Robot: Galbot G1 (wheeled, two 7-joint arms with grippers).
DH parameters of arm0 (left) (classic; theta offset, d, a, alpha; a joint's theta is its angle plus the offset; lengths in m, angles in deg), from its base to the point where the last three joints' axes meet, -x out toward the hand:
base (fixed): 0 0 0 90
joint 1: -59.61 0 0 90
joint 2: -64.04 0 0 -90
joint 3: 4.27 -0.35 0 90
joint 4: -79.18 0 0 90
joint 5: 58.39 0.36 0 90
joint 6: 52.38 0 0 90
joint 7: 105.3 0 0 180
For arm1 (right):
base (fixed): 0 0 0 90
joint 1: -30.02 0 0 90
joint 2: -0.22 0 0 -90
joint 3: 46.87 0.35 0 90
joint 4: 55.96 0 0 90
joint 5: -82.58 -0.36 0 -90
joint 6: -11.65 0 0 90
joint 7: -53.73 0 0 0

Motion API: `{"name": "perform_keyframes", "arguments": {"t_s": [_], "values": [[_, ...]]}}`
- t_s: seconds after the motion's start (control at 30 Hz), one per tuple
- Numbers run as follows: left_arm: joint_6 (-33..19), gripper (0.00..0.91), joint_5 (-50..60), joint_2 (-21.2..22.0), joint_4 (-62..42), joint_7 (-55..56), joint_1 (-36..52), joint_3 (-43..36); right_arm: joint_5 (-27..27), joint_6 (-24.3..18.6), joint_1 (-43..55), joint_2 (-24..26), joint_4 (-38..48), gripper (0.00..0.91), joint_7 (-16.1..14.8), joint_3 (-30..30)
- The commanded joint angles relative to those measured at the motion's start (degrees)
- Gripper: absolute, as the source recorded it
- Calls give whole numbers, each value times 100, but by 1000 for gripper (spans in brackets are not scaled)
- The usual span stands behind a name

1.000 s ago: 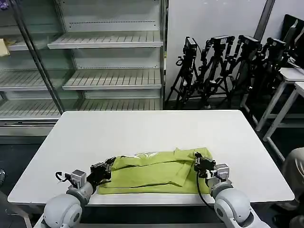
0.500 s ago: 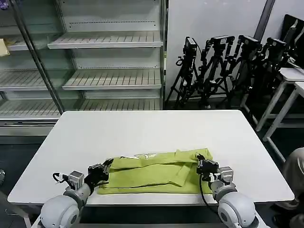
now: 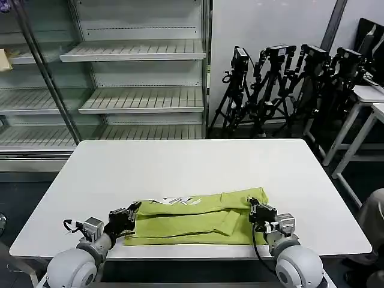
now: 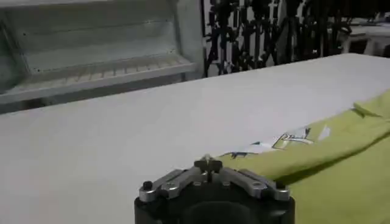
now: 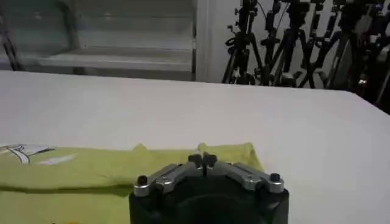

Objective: Fold and organize the clothes.

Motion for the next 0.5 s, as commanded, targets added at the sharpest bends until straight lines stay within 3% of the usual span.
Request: {"name": "perform_keyframes", "arguments": {"t_s": [0.03, 0.07, 0.3, 0.5], "values": [[14, 725, 36, -2, 59, 2, -98, -31, 85, 32, -125, 21, -39, 665, -64, 17], [37, 907, 51, 2, 85, 8, -109, -30, 108, 91, -170, 34, -69, 907, -62, 16], [80, 907, 135, 65, 553, 297, -296, 155, 179, 32, -362, 29, -188, 907, -144, 378], [21, 907, -594, 201, 1003, 1614, -547, 142, 249, -57, -645, 31, -416, 907, -193, 837]]}}
